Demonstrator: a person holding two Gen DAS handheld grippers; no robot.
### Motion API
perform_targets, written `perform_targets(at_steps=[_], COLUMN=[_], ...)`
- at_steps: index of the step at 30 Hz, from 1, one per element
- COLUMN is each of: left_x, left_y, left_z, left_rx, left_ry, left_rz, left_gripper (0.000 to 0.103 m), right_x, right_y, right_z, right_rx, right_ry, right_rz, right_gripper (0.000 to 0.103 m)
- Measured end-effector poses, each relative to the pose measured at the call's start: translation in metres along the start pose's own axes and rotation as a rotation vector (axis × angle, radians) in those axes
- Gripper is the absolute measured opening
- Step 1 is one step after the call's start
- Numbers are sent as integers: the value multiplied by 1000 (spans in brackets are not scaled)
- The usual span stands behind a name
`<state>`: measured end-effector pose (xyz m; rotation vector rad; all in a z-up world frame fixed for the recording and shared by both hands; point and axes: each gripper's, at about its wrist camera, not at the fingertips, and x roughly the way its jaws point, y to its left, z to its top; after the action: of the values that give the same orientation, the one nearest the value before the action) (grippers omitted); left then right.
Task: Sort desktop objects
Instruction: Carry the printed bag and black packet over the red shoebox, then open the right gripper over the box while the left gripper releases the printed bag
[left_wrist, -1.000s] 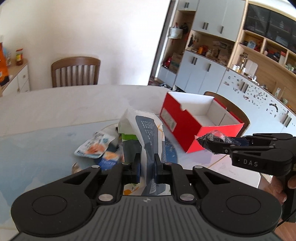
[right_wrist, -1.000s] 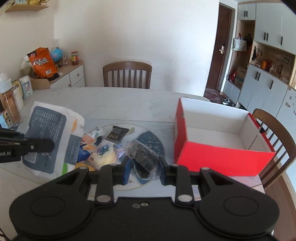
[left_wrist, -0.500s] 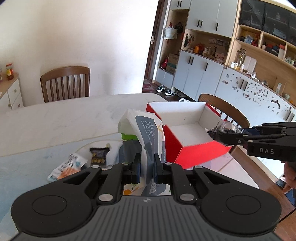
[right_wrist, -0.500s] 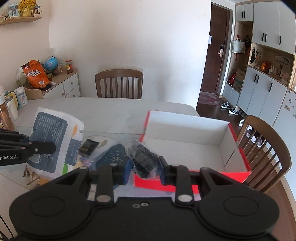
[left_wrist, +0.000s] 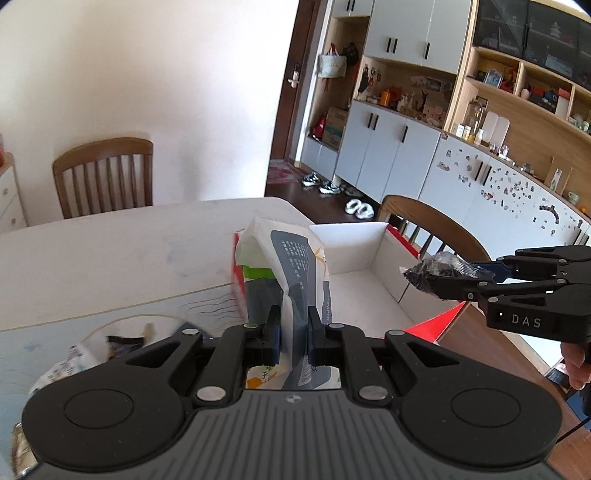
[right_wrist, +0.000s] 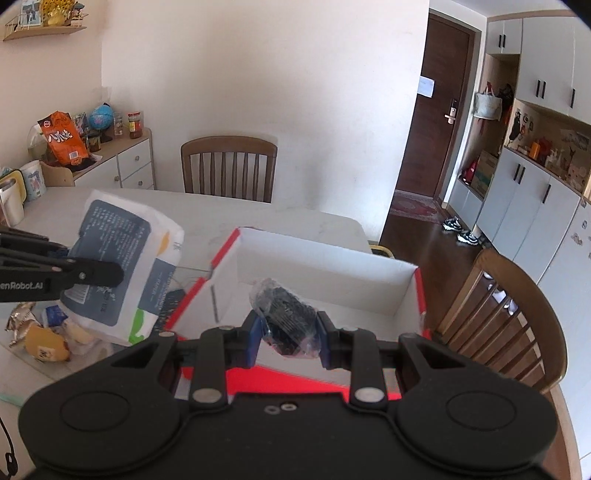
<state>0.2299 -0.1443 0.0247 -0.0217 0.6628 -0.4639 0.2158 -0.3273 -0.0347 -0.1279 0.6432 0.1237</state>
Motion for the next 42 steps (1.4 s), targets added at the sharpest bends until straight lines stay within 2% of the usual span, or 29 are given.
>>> perform_targets(at_steps=[14, 20, 31, 39, 42], left_x=[84, 126, 195, 230, 236], left_y=[-36, -36, -33, -24, -22], left_z=[43, 47, 47, 35, 34], left_rx=[83, 101, 140, 104, 89], left_ry=[102, 197, 382, 496, 516], left_rz=[-53, -65, -82, -83, -85], left_gripper=[12, 12, 12, 12, 12], right_x=[47, 71, 114, 139, 146], right_y=[-58, -72, -72, -67, -66], right_z=[-3, -5, -12, -21, -25], right_rx=[25, 23, -24, -47, -50], right_ry=[61, 113, 235, 330, 357], right_rz=[7, 23, 76, 106, 113], right_gripper=[30, 30, 30, 30, 30])
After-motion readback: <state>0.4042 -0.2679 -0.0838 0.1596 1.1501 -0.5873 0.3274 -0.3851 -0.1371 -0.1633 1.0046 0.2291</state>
